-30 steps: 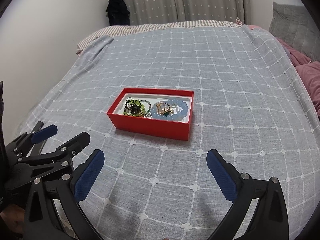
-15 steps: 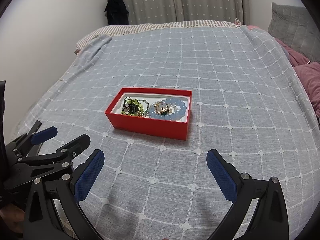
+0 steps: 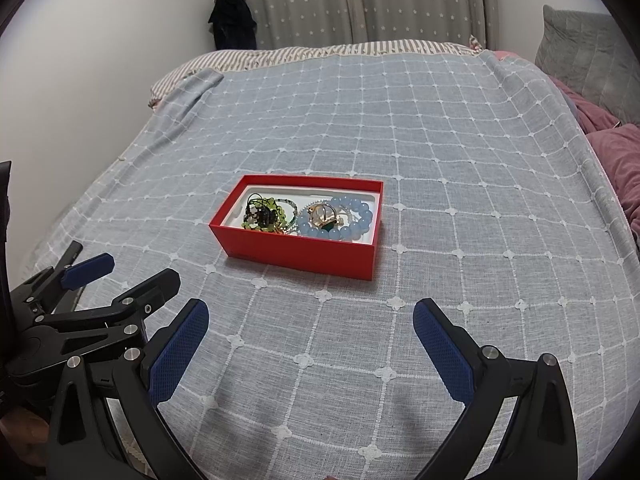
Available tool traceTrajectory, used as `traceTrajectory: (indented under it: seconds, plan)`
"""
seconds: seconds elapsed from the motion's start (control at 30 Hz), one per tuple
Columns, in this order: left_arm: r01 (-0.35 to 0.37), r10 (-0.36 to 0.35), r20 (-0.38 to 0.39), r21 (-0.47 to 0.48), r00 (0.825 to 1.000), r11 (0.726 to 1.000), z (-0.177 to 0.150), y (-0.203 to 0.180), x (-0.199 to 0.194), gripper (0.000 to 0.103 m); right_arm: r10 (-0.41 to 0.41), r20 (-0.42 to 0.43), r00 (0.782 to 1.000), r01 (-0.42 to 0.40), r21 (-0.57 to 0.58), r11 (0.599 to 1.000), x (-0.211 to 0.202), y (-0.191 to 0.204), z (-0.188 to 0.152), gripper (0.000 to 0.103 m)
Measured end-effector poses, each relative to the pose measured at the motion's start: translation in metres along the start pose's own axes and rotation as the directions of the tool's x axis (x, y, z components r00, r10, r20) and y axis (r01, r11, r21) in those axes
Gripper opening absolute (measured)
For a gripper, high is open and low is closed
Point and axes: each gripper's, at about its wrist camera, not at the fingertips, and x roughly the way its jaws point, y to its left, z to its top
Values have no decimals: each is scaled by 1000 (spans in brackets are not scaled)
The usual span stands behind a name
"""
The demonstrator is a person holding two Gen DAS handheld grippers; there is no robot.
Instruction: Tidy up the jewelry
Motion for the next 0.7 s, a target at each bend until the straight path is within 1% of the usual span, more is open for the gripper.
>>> traceTrajectory:
  seconds: [0.7]
  plan:
    - [-5, 5, 0, 1, 1000, 1000, 0, 2, 1, 91, 0, -4, 1000, 0, 1, 1000, -1, 0, -1, 103]
